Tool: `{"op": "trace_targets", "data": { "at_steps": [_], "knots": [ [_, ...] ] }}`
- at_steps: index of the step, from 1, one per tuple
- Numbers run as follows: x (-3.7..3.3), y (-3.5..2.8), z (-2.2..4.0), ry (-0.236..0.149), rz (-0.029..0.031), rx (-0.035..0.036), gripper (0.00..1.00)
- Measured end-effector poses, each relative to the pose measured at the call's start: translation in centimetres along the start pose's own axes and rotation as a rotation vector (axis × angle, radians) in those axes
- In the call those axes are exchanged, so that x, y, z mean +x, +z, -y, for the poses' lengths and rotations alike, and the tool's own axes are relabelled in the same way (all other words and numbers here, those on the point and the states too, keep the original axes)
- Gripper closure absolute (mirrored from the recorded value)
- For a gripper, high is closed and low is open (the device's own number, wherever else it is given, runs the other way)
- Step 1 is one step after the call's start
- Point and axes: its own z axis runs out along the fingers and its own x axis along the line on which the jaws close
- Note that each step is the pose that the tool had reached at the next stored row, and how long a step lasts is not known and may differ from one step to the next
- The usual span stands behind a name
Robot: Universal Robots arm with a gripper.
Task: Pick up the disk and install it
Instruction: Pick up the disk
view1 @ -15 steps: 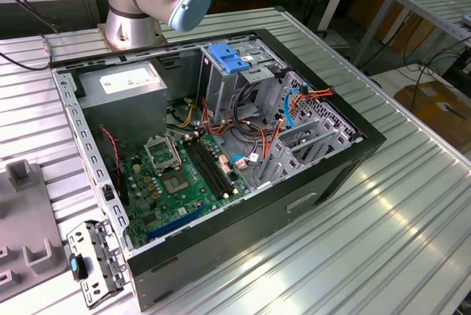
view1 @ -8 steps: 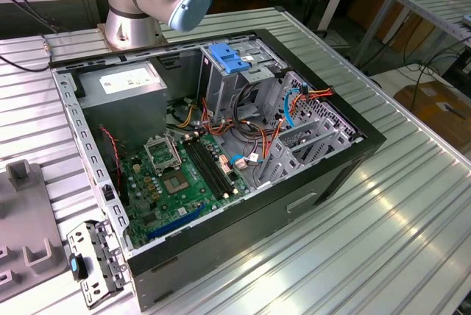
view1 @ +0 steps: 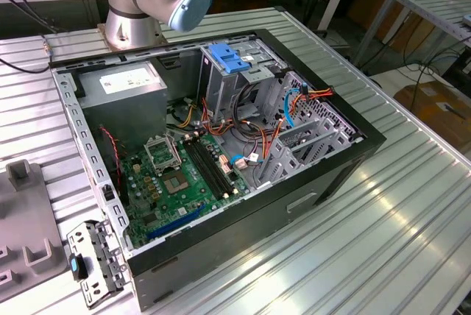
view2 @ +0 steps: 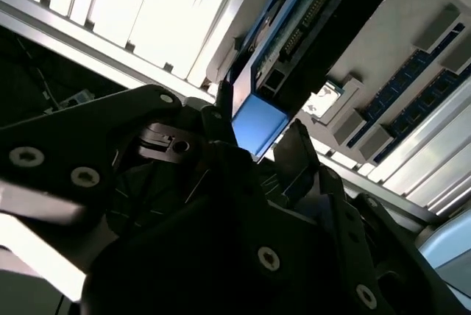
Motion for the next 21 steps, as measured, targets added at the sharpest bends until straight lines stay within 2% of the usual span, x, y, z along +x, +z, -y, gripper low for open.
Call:
{"op": "trace_targets", "data": {
  "at_steps": [1, 2, 12, 21],
  "knots": [
    [0.0, 0.1, -0.01, 0.0, 0.0003, 0.0002, 0.48],
    [0.0, 0.31, -0.02, 0.0, 0.0005, 0.0003, 0.55],
    [-0.03, 1.88, -0.08, 0.0, 0.0016, 0.0026, 0.55],
    [-0.03, 2.08, -0.07, 0.012, 0.0033, 0.0024, 0.55]
  ]
}}
